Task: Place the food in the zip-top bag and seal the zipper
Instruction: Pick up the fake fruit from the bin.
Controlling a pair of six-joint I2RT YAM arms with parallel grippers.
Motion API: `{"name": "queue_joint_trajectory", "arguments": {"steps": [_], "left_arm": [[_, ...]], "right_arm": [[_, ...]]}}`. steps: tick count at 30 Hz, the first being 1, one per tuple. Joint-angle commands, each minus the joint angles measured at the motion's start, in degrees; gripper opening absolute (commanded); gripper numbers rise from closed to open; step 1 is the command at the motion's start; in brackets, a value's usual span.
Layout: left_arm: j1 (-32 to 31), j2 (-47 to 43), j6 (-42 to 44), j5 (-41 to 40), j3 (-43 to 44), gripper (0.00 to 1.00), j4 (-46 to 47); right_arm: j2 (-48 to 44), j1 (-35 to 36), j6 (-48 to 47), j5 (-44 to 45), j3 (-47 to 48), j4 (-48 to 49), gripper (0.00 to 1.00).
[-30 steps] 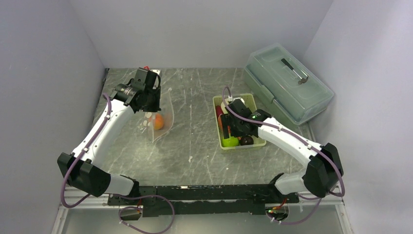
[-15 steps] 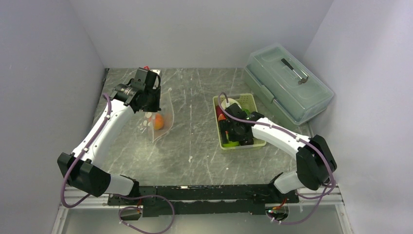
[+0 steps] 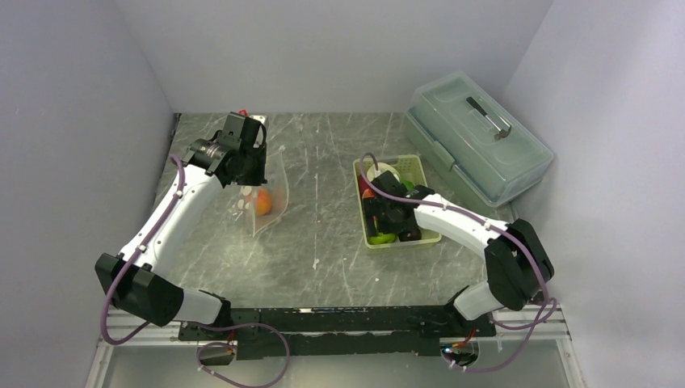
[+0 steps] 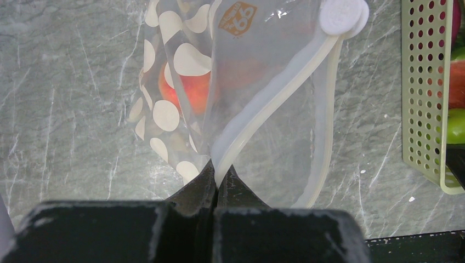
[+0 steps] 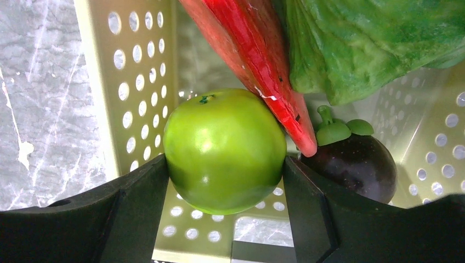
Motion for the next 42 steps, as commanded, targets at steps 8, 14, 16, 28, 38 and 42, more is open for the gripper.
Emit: {"name": "queue_joint_trajectory", "arguments": {"steps": [8,14,16,28,38,42], "left_arm": [[0.2,-1.6,0.7,0.3,-0.1,0.0,1.4],[0.2,-1.6,0.7,0.2,0.0,0.0,1.3],[0.2,-1.6,0.6,0.1,0.0,0.0,1.2],[0.2,-1.6,0.7,0.1,0.0,0.0,1.4],[0.2,-1.6,0.7,0.7,0.0,0.0,1.4],[0.2,-1.7,0.7,0.8,-0.1,0.0,1.4]], "right_arm": [[-6.0,-0.2,1.6,7.2,2.7,-4.3,0.34],[-10.0,-0.1,1.5,8.0,5.8,-6.7,0.29],[-11.0,-0.2,1.6,7.6,6.9,-7.0,0.28],[-18.4,0.4,1.0,-2.0,9.8,0.6,0.28],[-18.8,3.7,2.6,-10.6,11.8,11.3,0.26],[-16.9,6.8,3.1,-11.3,14.6,15.5,0.26]]}}
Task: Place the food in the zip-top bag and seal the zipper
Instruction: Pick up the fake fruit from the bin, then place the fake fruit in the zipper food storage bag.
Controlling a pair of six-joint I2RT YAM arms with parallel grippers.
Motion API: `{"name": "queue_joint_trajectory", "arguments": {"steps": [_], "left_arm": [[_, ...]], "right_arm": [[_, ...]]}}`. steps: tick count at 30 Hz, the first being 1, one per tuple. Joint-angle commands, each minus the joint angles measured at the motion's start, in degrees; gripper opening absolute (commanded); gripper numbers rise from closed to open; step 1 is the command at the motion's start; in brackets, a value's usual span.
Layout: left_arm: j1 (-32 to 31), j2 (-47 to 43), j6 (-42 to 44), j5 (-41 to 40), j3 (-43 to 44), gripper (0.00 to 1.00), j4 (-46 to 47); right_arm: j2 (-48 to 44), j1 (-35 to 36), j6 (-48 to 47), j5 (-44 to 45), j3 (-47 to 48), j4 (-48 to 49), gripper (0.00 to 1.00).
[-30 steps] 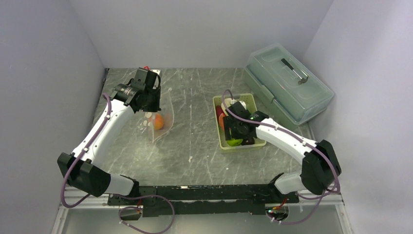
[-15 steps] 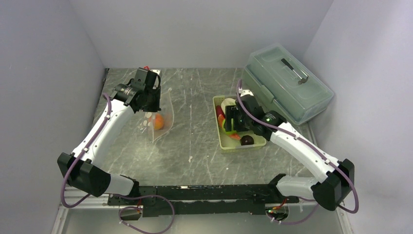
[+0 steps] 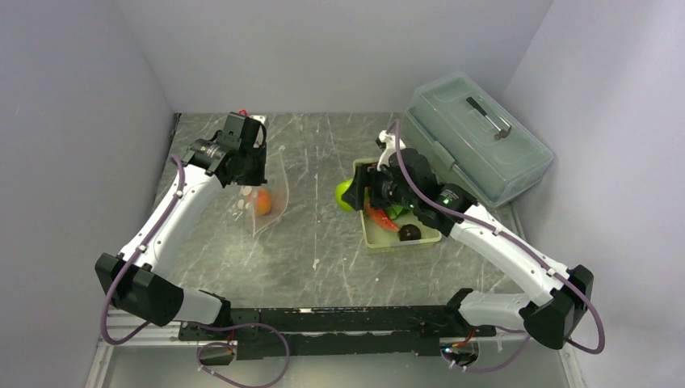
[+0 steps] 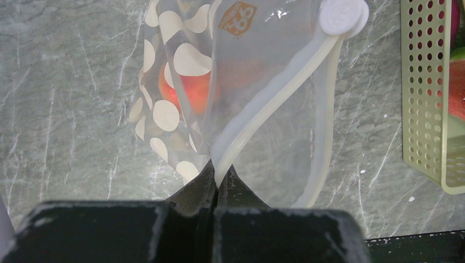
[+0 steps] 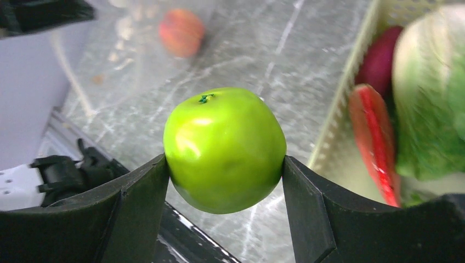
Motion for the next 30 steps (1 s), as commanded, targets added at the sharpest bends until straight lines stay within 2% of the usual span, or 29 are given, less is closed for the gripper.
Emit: {"name": "queue_joint_trajectory", "arguments": {"steps": [1,13,30], "left_arm": [[0.2,-1.7,0.7,0.9,-0.1,0.0,1.5],[0.2,-1.8,0.8,0.7,-0.5,0.0,1.6],[0.6,-2.4,0.8,1.5,-0.5,0.0,1.7]], "right_arm": [[1.2,3.4,1.2,-2.8,5.6,9.5,0.26],[12.2,10.4,0.9,-2.0,14.1,15.7,0.26],[25.2,12.4,1.6,-3.3,22.5,18.8,0.25]]}}
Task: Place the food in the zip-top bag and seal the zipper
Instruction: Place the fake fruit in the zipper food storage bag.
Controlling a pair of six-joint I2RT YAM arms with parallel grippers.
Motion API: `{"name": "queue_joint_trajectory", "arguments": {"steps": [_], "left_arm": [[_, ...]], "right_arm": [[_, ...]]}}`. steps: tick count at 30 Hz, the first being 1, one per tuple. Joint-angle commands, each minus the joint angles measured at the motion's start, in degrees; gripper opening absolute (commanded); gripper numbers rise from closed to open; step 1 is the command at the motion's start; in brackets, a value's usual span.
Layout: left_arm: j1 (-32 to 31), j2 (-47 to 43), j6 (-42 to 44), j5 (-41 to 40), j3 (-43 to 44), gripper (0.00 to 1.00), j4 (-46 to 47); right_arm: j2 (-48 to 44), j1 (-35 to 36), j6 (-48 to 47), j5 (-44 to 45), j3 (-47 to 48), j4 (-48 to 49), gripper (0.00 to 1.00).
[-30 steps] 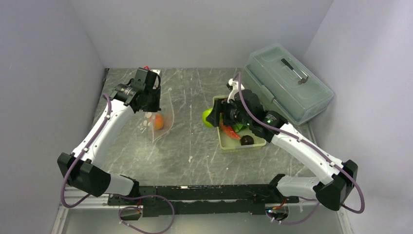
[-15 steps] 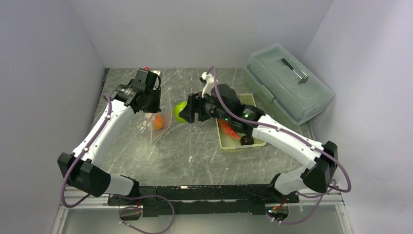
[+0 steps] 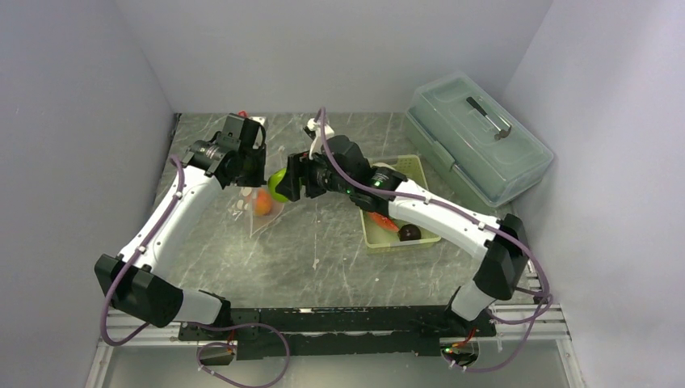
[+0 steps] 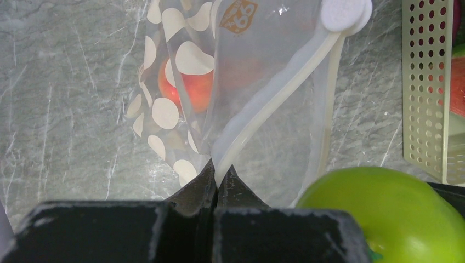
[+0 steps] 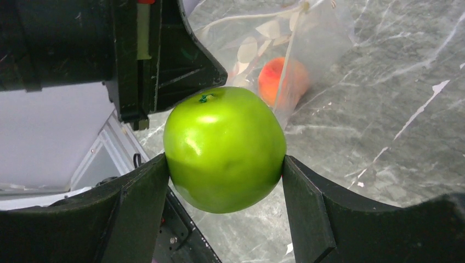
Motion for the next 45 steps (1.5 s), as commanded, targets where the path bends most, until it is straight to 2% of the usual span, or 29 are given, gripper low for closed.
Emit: {"name": "queue_joint_trajectory", "arguments": {"steps": [1,8,28,33,35,42,45], "left_arm": [[0.4,-2.1,0.8,1.0,0.2,0.0,1.6],[0.5,-2.6,0.8,1.3,0.1,0.0,1.8],[0.8,-2.1,1.0,3.0,0.1,0.0,1.9],[0.8,-2.1,1.0,3.1,0.0,0.0,2.1],[0.8,-1.9,1.0,3.4,-0.1,0.0,2.0],[1.1,-1.8,1.0,3.4,0.0,0.0,2.1],[1.4,-1.7,0.9,3.5,-0.1,0.0,2.1]], "right_arm": [[2.2,0.5,0.8,-0.3,4.3,3.7,0.25],[6.3,0.5,1.8,0.8,6.4,3.6,0.25],[18.0,-0.1,5.0,12.5,17.9,-1.1,0.27],[20.0,-0.9,7.1,14.1,20.0,-1.6,0.31],[20.4,-1.3,8.1,13.6,19.9,-0.8,0.36],[21.6,-1.8,9.3,12.2,19.5,0.8,0.75],[21.0,-1.9,9.4,11.8,18.5,2.0,0.83]]}}
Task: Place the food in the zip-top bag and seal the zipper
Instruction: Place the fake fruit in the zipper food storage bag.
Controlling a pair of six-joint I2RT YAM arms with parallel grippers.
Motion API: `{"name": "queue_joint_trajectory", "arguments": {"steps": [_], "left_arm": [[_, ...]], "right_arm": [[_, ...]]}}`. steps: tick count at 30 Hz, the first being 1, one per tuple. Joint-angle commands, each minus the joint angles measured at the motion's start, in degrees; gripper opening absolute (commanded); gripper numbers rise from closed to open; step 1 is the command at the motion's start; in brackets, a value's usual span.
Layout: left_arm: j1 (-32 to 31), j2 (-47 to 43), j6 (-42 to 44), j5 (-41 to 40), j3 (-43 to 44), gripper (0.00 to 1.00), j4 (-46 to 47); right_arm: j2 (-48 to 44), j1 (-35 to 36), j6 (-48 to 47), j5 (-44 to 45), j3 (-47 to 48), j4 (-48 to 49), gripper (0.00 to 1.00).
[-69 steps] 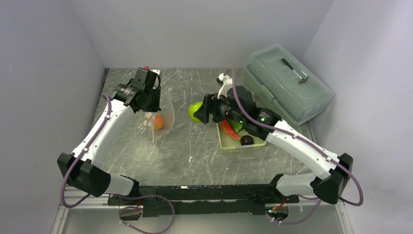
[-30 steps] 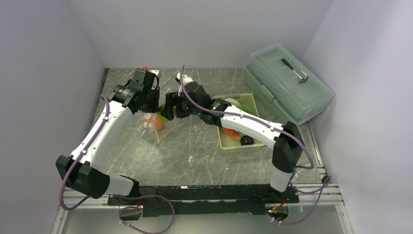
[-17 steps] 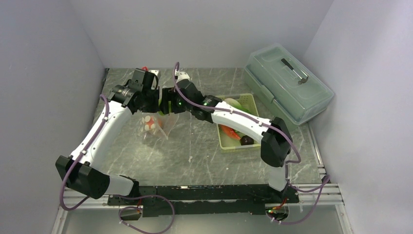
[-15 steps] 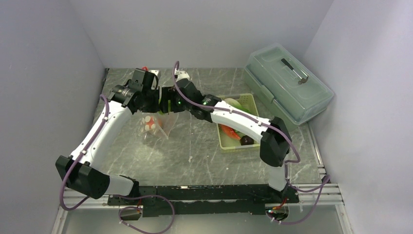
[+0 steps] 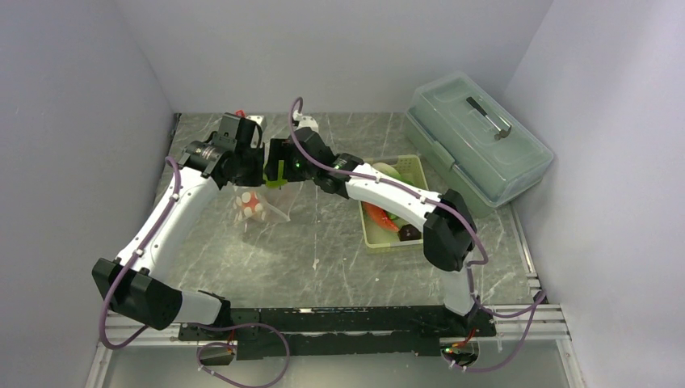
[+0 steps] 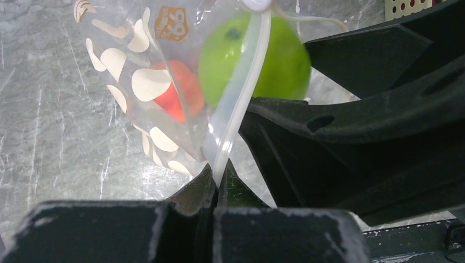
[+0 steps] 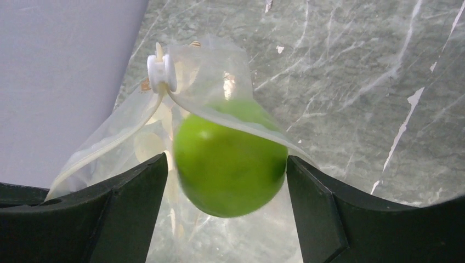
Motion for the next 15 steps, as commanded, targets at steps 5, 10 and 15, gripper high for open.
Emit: {"name": "queue_joint_trajectory", "arguments": {"steps": [5,10,15], "left_arm": [[1.0,-0.5,0.7,1.2,0.0,0.0,1.8],[1.4,-0.3,0.6,1.2,-0.1,0.0,1.9],[1.6,-0.1,0.6,0.9,-0.1,0.0,1.9]], "right_arm": [[-2.2,-0.4,0.4,-0.3,-0.1,5.1,0.91],[-3.5,-0.4,0.0,-0.5,-1.1,5.0,0.92],[-5.2,-0.3,-0.4,-1.7,-2.3,4.1,0.92]]}}
